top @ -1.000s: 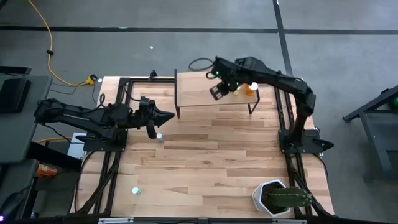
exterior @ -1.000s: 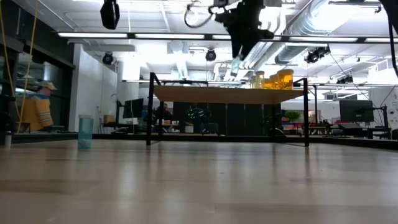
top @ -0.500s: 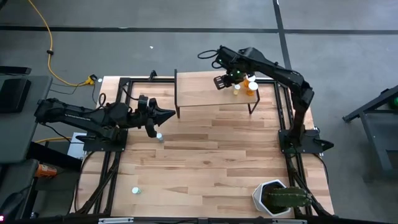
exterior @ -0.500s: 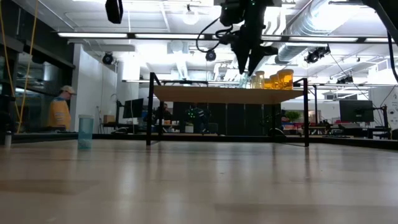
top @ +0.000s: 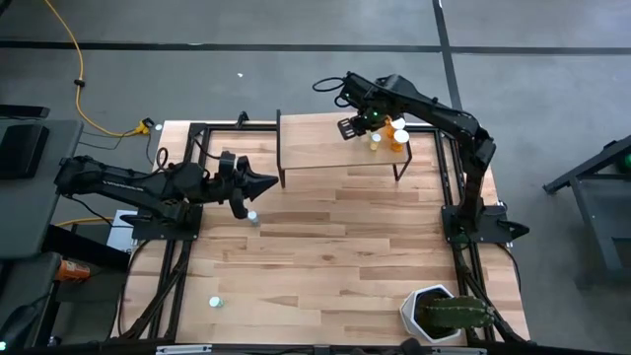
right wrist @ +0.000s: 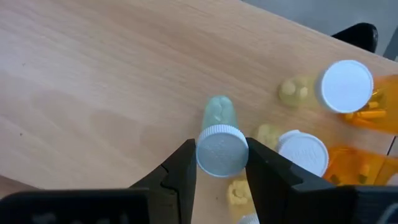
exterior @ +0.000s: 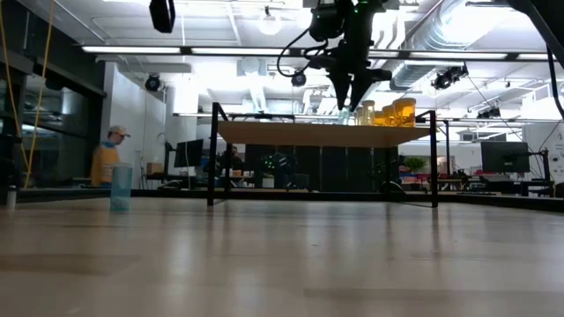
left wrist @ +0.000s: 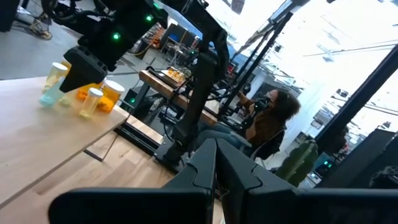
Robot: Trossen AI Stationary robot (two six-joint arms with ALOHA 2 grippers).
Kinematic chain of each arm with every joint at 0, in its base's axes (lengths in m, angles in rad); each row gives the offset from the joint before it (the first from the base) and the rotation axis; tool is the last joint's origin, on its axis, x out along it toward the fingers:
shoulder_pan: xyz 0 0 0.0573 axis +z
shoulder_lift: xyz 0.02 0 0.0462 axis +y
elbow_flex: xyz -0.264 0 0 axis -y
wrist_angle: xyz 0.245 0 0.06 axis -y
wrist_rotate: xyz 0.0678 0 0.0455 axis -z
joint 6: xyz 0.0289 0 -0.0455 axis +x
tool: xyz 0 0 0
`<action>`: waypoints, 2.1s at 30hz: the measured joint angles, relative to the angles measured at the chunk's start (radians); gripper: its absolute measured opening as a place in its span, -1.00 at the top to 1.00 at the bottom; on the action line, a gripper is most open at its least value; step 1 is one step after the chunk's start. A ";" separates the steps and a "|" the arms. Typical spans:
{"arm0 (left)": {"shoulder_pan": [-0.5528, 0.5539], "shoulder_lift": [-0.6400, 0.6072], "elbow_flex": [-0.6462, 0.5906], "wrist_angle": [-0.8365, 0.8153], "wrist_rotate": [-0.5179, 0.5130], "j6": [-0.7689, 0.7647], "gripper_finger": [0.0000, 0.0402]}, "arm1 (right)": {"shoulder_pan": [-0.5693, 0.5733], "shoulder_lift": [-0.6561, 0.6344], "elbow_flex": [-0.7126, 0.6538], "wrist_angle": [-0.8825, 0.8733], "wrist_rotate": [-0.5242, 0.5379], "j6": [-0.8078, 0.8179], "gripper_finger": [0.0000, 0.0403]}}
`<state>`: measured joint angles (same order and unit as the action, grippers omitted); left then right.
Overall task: Pick and place medicine bottles onto shelf by color
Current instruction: Put the right green pill bottle on the shelf, then put the blue pill bottle on the shelf
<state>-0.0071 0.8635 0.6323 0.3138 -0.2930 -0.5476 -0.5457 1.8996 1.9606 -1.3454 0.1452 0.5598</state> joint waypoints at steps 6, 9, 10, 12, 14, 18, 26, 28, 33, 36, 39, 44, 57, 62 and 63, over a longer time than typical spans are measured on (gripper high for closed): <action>0.000 0.000 0.000 0.000 0.002 0.000 1.00 | -0.004 0.000 0.000 -0.022 -0.004 0.011 0.46; 0.000 0.000 0.000 0.000 0.002 0.000 1.00 | -0.004 0.000 0.000 -0.018 0.000 0.011 0.46; 0.000 0.000 0.000 0.000 0.002 0.000 1.00 | -0.004 0.000 0.000 -0.015 0.003 0.011 0.46; 0.000 0.000 0.000 0.000 0.002 0.000 1.00 | -0.004 0.000 0.000 -0.012 0.003 0.010 0.46; 0.000 0.000 0.000 0.000 0.002 0.000 1.00 | -0.004 0.000 0.000 -0.012 0.002 0.014 0.46; 0.000 0.000 0.000 0.000 0.002 0.000 1.00 | -0.004 0.000 0.000 -0.012 0.002 0.018 0.46; 0.000 0.000 -0.001 -0.001 0.002 0.000 1.00 | -0.004 0.000 0.000 -0.012 -0.009 0.016 0.46; 0.000 0.000 -0.001 -0.001 0.002 0.000 1.00 | -0.004 0.000 0.000 -0.012 -0.008 0.016 0.46; 0.000 0.000 -0.001 -0.001 0.002 0.000 1.00 | -0.004 0.000 0.000 -0.012 -0.008 0.016 0.38; 0.000 0.000 -0.001 -0.002 0.002 0.000 1.00 | -0.004 0.000 0.000 -0.012 -0.002 0.016 0.28; 0.000 0.000 -0.001 -0.002 0.002 0.000 1.00 | -0.004 0.000 0.000 -0.012 0.001 0.016 0.19; 0.000 0.000 -0.001 -0.002 0.002 0.000 1.00 | -0.004 0.000 0.000 -0.001 0.004 0.016 0.12; 0.000 -0.023 -0.002 -0.002 0.003 0.094 1.00 | 0.032 -0.002 0.047 0.000 -0.047 -0.072 0.11; 0.002 -0.078 -0.002 -0.027 0.004 0.143 1.00 | 0.102 -0.023 0.130 -0.019 -0.052 -0.136 0.11; 0.002 -0.092 -0.002 -0.044 0.007 0.152 1.00 | 0.126 -0.032 0.140 -0.024 -0.056 -0.152 0.11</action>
<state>-0.0055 0.7716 0.6308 0.2701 -0.2859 -0.3958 -0.4201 1.8675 2.1008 -1.3695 0.0893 0.4074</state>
